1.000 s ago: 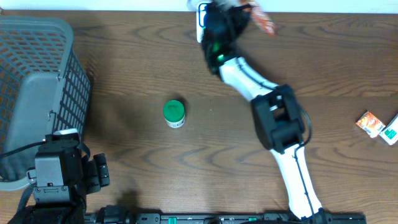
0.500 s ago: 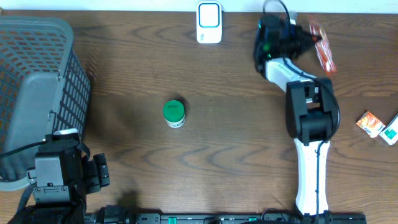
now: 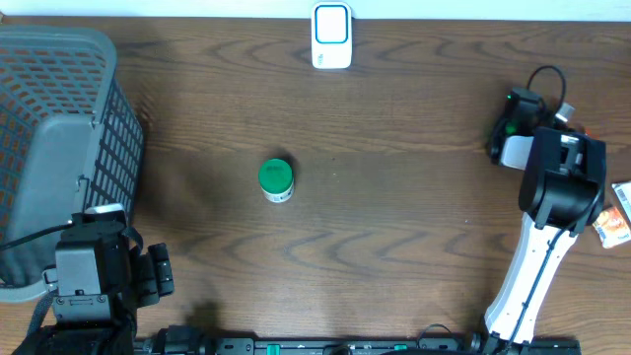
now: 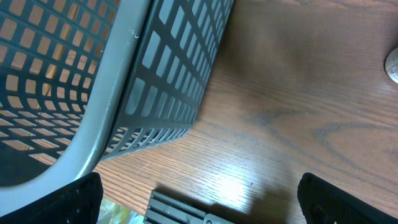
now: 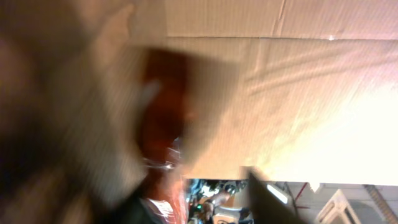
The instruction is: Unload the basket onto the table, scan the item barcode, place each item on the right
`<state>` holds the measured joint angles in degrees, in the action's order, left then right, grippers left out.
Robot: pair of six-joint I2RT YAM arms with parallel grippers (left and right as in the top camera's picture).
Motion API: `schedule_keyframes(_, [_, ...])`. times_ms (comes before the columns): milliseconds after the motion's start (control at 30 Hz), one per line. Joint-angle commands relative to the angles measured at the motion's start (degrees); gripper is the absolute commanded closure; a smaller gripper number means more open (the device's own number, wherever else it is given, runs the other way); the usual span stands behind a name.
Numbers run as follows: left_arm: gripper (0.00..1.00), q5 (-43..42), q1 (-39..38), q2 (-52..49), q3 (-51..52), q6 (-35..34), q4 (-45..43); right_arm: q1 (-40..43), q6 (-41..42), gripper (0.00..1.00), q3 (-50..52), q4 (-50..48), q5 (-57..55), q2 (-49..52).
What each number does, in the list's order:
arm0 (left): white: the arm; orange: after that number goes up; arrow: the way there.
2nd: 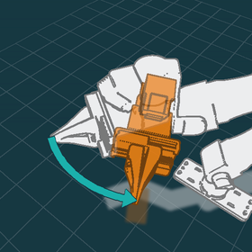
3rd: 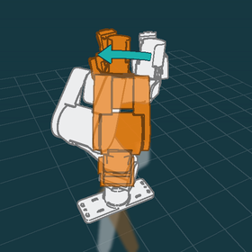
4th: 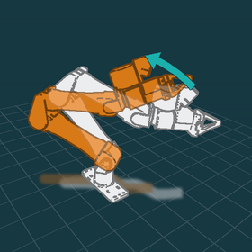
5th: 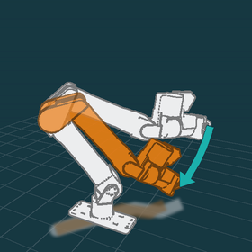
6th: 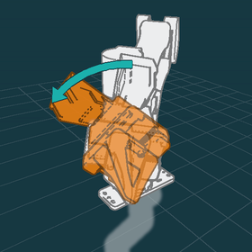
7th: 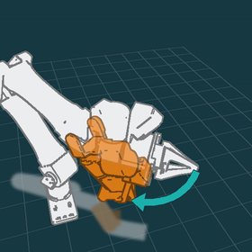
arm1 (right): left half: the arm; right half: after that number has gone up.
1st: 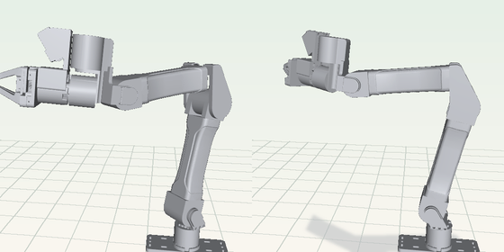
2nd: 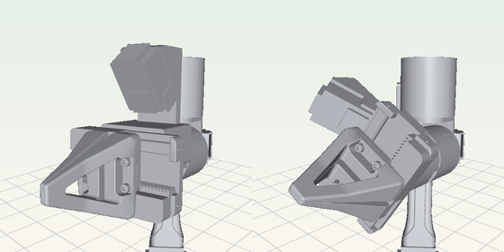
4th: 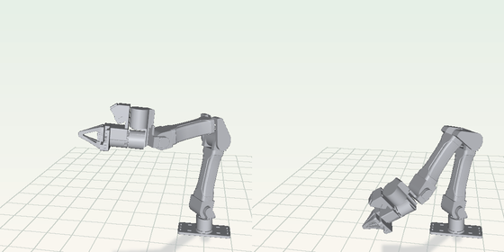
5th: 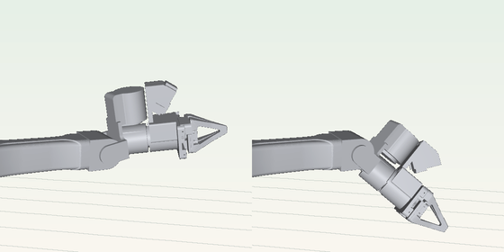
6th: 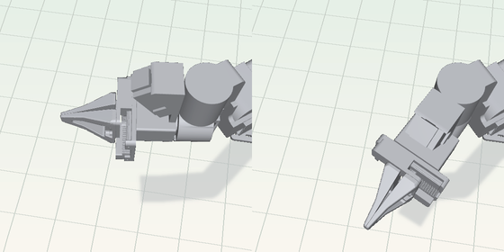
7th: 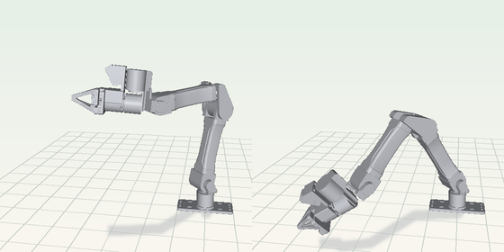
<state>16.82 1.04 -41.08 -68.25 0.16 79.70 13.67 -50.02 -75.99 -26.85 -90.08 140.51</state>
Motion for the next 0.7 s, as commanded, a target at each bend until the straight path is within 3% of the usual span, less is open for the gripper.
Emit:
schedule_keyframes(0, [0.02, 0.35, -0.15, 0.24, -0.20, -0.07, 0.22, -0.20, 3.76, 0.09, 1.09, -3.78, -0.72, -1.27])
schedule_keyframes(67, [0.02, 0.35, -0.15, 0.24, -0.20, -0.07, 0.22, -1.07, -1.29, 0.01, 1.05, -10.67, -0.72, -2.27])
schedule_keyframes(233, [0.02, 0.35, -0.15, 0.24, -0.20, -0.07, 0.22, -5.29, -21.18, 0.01, -1.01, -37.11, -0.72, -6.60])
schedule_keyframes(300, [0.02, 0.35, -0.17, 0.24, -0.20, -0.07, 0.22, -7.61, -26.01, 0.01, -2.14, -43.47, -0.70, -8.68])
schedule_keyframes(667, [0.02, 0.35, -0.15, 0.24, -0.20, -0.07, 0.22, -26.77, -27.39, 0.01, -3.10, -42.53, -0.68, -13.84])
